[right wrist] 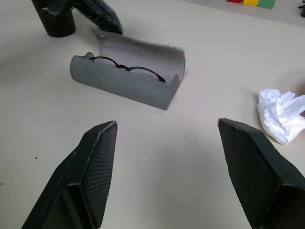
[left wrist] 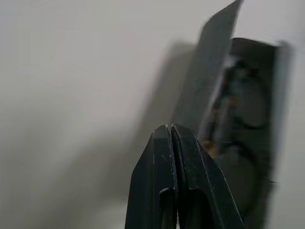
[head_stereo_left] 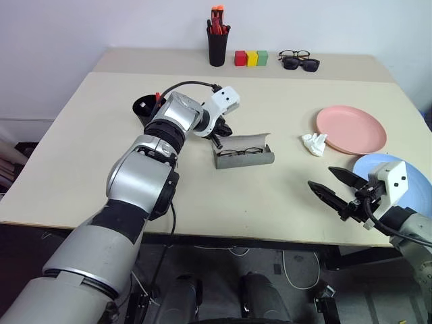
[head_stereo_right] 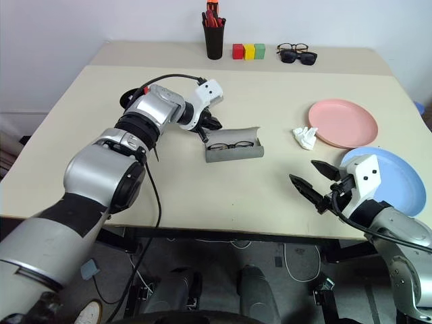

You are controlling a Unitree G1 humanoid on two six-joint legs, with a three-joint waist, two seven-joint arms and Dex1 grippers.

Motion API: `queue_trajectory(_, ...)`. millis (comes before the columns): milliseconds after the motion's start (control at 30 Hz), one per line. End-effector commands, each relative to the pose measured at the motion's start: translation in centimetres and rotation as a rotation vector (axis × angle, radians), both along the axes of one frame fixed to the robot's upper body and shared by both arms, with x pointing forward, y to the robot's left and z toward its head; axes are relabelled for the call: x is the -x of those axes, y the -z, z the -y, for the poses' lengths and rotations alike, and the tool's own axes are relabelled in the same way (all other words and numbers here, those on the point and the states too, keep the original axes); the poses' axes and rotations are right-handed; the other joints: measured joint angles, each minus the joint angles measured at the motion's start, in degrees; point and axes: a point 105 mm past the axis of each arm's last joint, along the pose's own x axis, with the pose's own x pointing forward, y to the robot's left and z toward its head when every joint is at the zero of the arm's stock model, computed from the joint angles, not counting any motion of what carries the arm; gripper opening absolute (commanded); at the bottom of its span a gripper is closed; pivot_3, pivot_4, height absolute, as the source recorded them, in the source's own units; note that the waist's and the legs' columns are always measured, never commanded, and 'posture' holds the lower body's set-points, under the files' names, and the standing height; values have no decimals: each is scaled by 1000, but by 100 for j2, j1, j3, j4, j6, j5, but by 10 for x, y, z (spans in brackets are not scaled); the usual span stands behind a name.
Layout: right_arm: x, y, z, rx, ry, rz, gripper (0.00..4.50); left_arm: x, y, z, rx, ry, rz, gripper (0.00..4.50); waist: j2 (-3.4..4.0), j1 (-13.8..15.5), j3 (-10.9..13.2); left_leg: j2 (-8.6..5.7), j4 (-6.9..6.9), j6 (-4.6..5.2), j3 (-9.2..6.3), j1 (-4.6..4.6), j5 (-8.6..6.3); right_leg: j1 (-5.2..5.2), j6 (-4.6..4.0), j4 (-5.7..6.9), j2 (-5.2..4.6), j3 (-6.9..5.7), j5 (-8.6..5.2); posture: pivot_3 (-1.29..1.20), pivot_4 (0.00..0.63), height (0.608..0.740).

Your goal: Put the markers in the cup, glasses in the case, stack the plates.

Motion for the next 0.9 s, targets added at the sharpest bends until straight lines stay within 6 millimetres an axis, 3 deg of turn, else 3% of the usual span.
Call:
queue_trajectory(33,0,-4,5,19,9,24,3422,9,-8,9,19,97,-19,39,0,-6,0,0,0,0,0,0,0,0,0,1,0,0,0,0,150,740)
queue_trajectory(100,-2,-3,8,31,25,27,3422,13,-4,10,9,120,-47,39,0,-18,0,2,0,0,0,1,0,-1,0,1,1,0,0,0,150,740)
queue_trajectory(233,-13,-2,30,67,168,53,3422,27,26,8,-105,195,-90,39,8,-25,-5,2,0,0,0,2,0,0,0,4,0,3,0,0,150,740)
queue_trajectory(300,-18,0,43,84,251,57,3422,28,27,11,-54,179,-73,39,11,-18,-9,3,0,0,1,7,0,2,0,8,-2,5,0,0,150,740)
queue_trajectory(367,-22,-2,54,116,321,87,3422,26,6,20,79,183,25,39,19,-9,-14,3,2,0,0,8,0,3,0,11,-3,6,0,0,150,740)
queue_trajectory(467,-24,-12,85,158,501,150,3422,37,-57,29,419,236,277,39,17,-9,-13,4,3,-1,0,5,1,-1,0,12,-9,8,0,0,150,740)
queue_trajectory(533,-21,-9,94,153,540,138,3422,55,-72,25,514,283,329,39,18,-2,-13,4,2,-3,2,-3,2,-12,0,13,-28,8,0,0,150,740)
queue_trajectory(633,-14,5,100,165,555,82,3422,78,-65,22,513,344,318,39,27,-3,-19,4,-3,-3,1,-2,2,-11,0,11,-27,9,0,0,150,740)
queue_trajectory(733,-11,22,102,144,538,27,3422,103,-43,25,488,434,299,39,45,-6,-30,1,-2,-2,4,13,1,7,0,9,-28,8,0,0,150,740)
queue_trajectory(867,-9,37,102,123,520,-17,3422,116,-26,30,476,456,279,39,44,-5,-29,-3,5,11,6,13,8,12,7,10,-28,8,4,0,150,740)
queue_trajectory(900,-9,40,102,123,517,-25,3422,119,-23,30,483,469,253,577,44,-7,-29,-3,5,13,6,13,8,12,7,11,-29,8,4,0,150,740)
